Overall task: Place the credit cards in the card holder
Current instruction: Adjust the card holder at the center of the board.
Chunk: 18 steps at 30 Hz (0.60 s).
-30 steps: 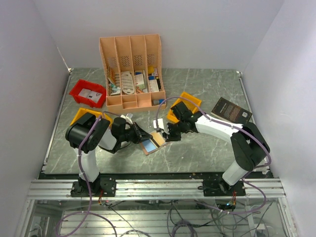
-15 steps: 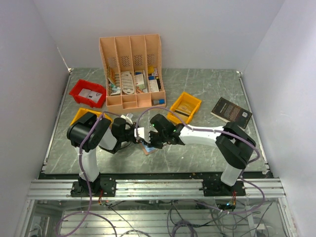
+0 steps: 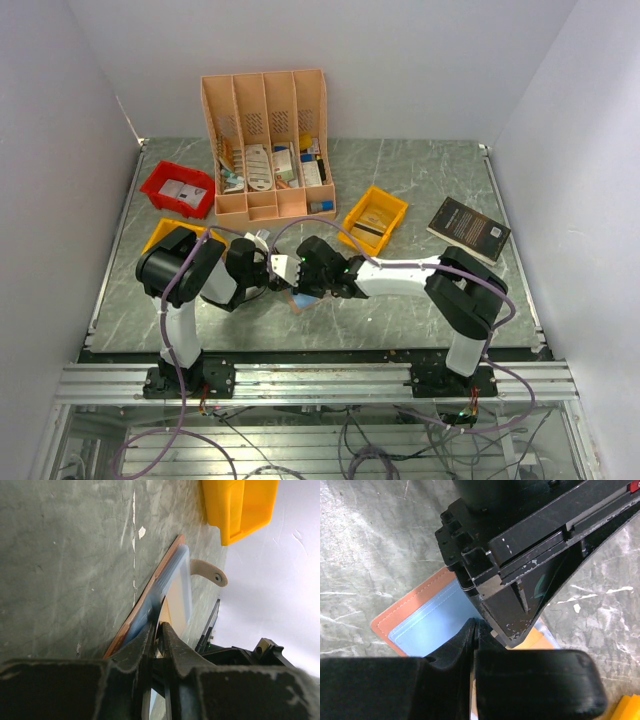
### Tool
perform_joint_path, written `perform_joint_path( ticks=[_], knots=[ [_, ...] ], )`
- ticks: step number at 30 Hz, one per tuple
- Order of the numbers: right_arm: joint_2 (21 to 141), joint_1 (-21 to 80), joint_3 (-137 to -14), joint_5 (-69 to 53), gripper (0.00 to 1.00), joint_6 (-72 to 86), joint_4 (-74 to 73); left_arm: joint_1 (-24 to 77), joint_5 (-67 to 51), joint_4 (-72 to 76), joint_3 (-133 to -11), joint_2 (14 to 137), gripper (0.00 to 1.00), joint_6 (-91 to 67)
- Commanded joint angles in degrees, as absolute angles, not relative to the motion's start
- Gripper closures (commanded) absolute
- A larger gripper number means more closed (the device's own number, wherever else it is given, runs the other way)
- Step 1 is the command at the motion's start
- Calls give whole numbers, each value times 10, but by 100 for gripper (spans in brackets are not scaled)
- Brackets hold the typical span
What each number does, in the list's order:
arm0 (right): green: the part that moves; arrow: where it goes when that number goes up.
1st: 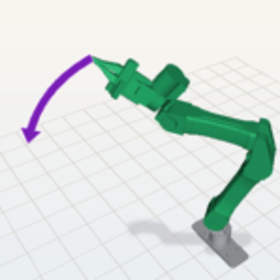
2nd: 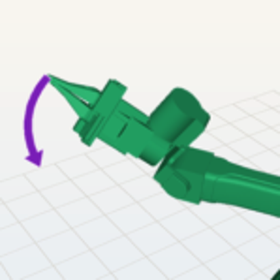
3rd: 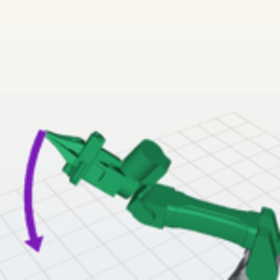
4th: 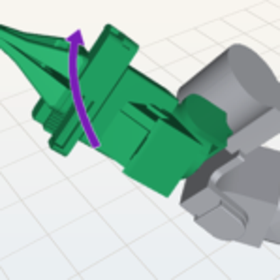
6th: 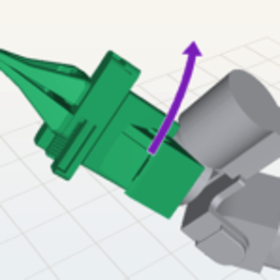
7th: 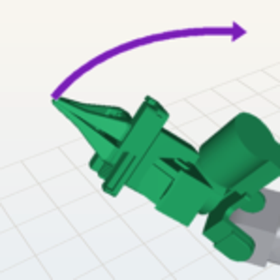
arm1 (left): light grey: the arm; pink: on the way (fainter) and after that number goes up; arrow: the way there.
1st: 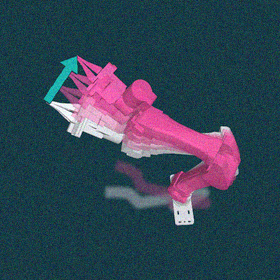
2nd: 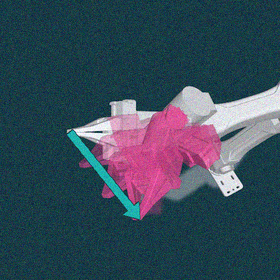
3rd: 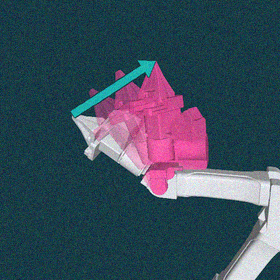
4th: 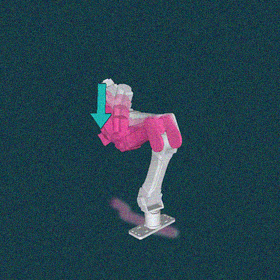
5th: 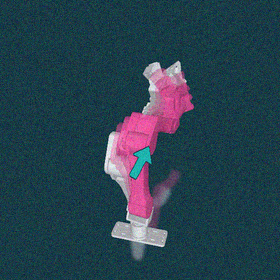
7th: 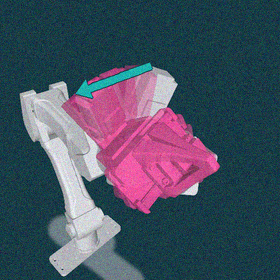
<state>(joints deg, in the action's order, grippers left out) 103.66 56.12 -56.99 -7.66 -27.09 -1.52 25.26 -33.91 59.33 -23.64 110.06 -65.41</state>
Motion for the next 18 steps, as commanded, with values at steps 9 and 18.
perform_joint_path(
  ticks=[9, 18],
  knots=[
    [1040, 559, -563, 14, 100, -294, -33, 256, -326, 545, -233, 1113, 65, -631],
    [1038, 544, -560, 29, 100, -301, -41, 251, -324, 536, -231, 1098, 62, -630]
  ],
)
